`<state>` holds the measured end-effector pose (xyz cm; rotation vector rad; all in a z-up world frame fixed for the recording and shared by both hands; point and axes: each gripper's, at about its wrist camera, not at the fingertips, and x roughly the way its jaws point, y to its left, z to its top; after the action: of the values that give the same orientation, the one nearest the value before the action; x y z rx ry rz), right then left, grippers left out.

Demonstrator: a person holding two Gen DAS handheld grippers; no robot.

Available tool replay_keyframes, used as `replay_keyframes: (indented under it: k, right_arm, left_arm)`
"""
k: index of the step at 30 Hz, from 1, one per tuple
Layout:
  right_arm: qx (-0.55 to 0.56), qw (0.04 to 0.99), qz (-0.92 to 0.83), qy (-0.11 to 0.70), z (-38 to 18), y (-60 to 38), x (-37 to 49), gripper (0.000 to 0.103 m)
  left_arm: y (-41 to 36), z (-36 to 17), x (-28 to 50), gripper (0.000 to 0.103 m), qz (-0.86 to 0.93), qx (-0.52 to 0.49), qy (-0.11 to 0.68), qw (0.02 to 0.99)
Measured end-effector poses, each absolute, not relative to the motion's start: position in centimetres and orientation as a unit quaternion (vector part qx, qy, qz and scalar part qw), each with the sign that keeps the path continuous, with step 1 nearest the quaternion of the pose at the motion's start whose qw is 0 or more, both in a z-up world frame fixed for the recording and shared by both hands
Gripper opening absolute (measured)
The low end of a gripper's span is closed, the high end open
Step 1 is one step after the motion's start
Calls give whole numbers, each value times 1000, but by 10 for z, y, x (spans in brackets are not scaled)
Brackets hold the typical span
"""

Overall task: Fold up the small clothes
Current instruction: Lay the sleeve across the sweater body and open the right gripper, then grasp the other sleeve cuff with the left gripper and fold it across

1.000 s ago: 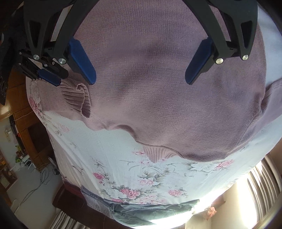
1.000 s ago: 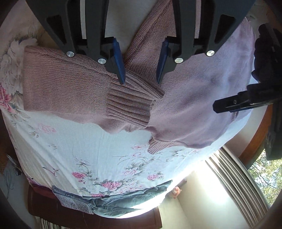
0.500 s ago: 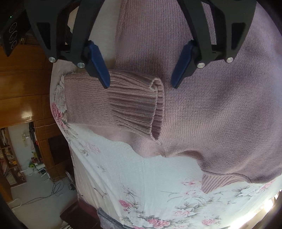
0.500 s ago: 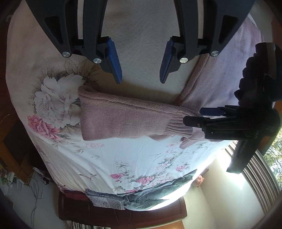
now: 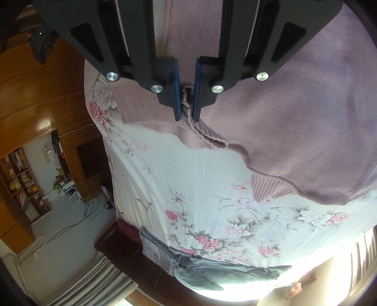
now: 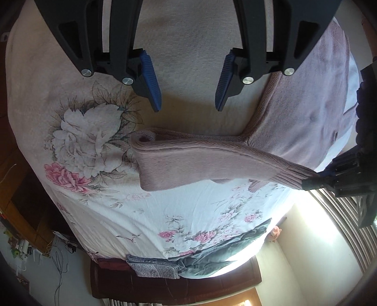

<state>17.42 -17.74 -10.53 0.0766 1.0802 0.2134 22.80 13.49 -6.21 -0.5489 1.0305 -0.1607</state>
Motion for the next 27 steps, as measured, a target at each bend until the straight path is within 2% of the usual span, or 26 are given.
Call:
replay_keyframes:
  k: [8, 12, 16, 20, 24, 26, 27]
  right_arm:
    - [68, 848, 119, 512, -101, -163, 192, 48]
    - [110, 837, 135, 519, -102, -153, 211, 55]
    - [122, 824, 144, 534, -108, -136, 232, 57]
    - [187, 793, 166, 555, -121, -128, 252, 59]
    - [234, 766, 165, 576, -137, -124, 272, 66]
    - [251, 752, 161, 588, -149, -123, 280, 65]
    - [246, 749, 153, 596, -154, -121, 284, 61]
  left_arm:
    - [251, -42, 216, 8, 22, -243, 449, 859]
    - [297, -55, 217, 8, 64, -246, 456, 853]
    - [336, -75, 218, 8, 95, -260, 463, 842]
    - [367, -87, 214, 8, 127, -273, 458, 836]
    - [388, -106, 214, 8, 158, -269, 473, 824]
    - [393, -120, 215, 8, 159, -271, 489, 814]
    - [391, -127, 217, 9, 156, -265, 499, 810]
